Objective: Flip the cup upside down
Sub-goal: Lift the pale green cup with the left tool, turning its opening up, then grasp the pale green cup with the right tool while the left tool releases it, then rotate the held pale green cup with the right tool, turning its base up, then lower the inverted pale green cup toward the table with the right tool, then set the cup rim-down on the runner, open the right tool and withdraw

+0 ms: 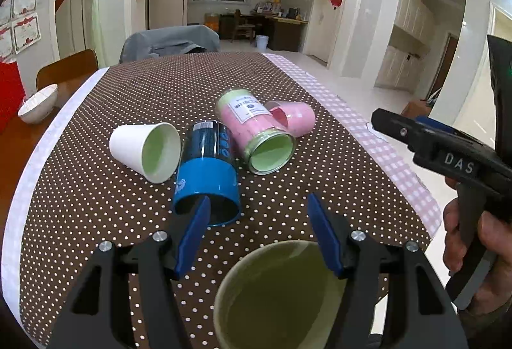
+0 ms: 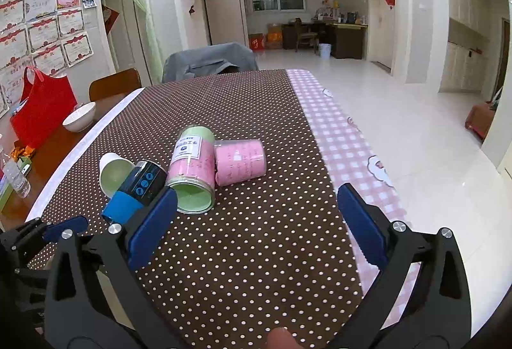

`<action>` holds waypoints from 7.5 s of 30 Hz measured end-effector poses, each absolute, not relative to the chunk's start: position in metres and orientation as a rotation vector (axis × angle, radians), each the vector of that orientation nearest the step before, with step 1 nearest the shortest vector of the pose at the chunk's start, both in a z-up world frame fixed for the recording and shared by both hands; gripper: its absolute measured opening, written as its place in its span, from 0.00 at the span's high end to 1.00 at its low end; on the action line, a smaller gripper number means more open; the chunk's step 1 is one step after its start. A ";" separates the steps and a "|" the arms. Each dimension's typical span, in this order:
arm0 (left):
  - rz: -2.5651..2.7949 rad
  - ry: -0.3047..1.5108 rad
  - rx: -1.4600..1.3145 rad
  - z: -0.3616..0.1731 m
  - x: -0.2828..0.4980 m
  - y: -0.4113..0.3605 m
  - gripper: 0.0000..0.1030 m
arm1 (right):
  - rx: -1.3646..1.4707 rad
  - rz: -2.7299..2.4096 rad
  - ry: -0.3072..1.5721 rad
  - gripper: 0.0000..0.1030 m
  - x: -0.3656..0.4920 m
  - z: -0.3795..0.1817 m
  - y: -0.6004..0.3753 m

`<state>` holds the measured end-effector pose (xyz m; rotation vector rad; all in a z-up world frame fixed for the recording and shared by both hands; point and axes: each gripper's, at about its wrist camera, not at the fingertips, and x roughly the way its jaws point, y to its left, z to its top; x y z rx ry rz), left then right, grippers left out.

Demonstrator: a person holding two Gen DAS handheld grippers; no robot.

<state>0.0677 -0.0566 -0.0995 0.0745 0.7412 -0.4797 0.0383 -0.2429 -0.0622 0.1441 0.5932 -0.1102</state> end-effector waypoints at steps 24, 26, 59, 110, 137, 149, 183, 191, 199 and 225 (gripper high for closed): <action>-0.268 0.570 0.018 -0.070 0.027 0.007 0.19 | -0.071 0.431 0.600 0.05 -0.006 -0.047 -0.163; -0.228 0.567 0.036 -0.068 0.024 0.014 0.17 | -0.097 0.456 0.581 0.05 -0.012 -0.044 -0.156; -0.130 0.620 0.070 -0.093 0.018 0.059 0.11 | -0.405 0.473 0.668 0.05 0.008 -0.069 -0.122; -0.270 0.730 0.144 -0.131 0.032 -0.005 0.11 | -1.178 0.862 1.027 0.14 0.091 -0.139 -0.089; -0.275 0.756 0.146 -0.140 0.037 -0.002 0.11 | -1.118 0.843 1.162 0.25 0.110 -0.156 -0.058; -0.276 0.748 0.154 -0.138 0.037 -0.002 0.11 | -0.659 0.789 1.032 0.27 0.120 -0.109 -0.122; -0.203 0.669 0.073 -0.108 0.044 0.027 0.11 | 0.135 0.505 0.480 0.28 0.040 -0.102 -0.158; -0.202 0.672 0.068 -0.111 0.043 0.029 0.11 | 0.095 0.439 0.558 0.27 0.045 -0.133 -0.145; -0.200 0.664 0.064 -0.109 0.040 0.029 0.11 | 0.108 0.384 0.539 0.06 0.041 -0.128 -0.156; -0.131 0.425 0.118 -0.047 0.000 0.009 0.11 | 0.117 0.178 0.322 0.06 -0.016 -0.014 -0.181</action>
